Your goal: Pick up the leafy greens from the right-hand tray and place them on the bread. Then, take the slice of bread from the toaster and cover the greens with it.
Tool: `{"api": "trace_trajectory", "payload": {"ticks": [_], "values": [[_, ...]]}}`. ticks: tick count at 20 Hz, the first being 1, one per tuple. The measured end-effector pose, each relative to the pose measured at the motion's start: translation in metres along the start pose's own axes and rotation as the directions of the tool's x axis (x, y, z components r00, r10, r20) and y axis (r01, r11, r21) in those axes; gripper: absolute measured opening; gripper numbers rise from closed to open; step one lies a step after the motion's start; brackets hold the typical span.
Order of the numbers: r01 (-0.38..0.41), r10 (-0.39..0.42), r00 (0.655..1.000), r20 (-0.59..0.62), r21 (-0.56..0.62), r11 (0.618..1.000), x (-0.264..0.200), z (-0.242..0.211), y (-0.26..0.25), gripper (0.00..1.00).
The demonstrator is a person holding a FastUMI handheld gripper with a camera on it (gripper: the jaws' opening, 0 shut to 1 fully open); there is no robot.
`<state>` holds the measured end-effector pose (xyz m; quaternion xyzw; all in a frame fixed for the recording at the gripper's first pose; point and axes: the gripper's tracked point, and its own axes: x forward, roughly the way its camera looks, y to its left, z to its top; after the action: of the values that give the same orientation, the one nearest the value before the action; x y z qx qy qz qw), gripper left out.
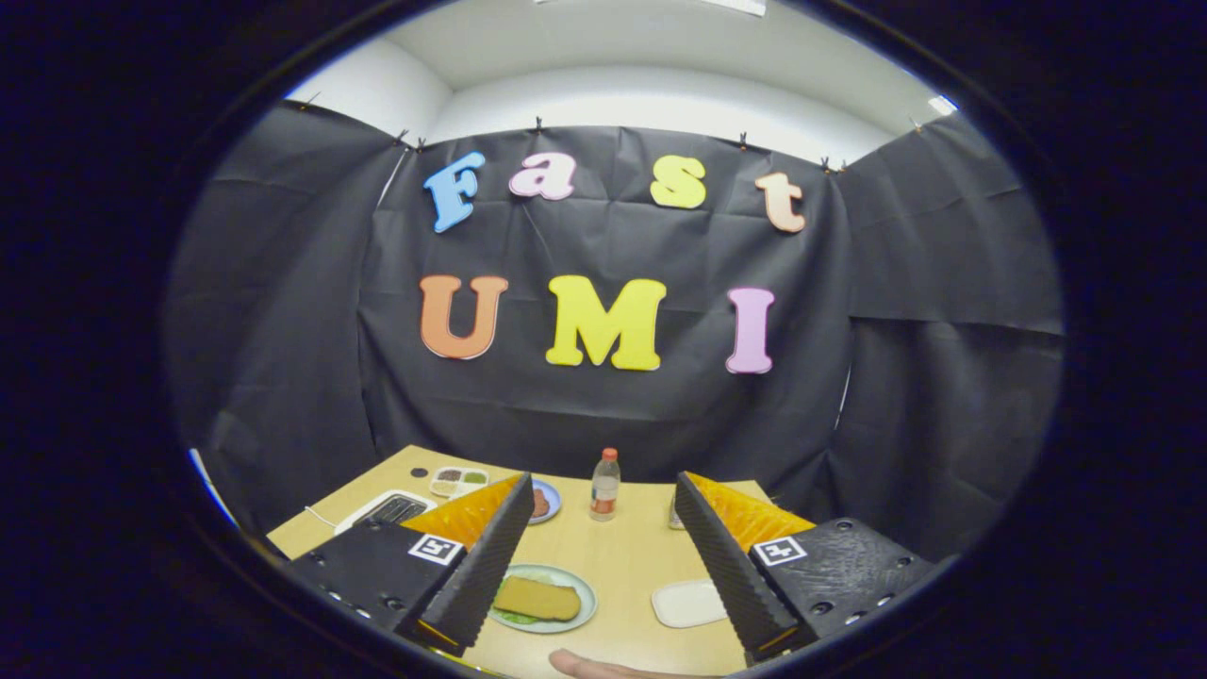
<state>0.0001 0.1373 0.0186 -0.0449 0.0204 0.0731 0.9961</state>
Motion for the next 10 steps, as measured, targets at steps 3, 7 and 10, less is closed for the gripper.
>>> {"api": "trace_trajectory", "payload": {"ticks": [3, 7, 10], "values": [[-0.007, 0.009, 0.999, 0.040, -0.037, 0.999, -0.0091, 0.0070, 0.0005, 0.96], [-0.029, 0.031, 0.999, 0.035, -0.050, 0.998, -0.0092, 0.0039, 0.0060, 0.96], [-0.038, 0.039, 0.999, 0.029, -0.051, 0.998, -0.0081, 0.0019, 0.0061, 0.95]]}}
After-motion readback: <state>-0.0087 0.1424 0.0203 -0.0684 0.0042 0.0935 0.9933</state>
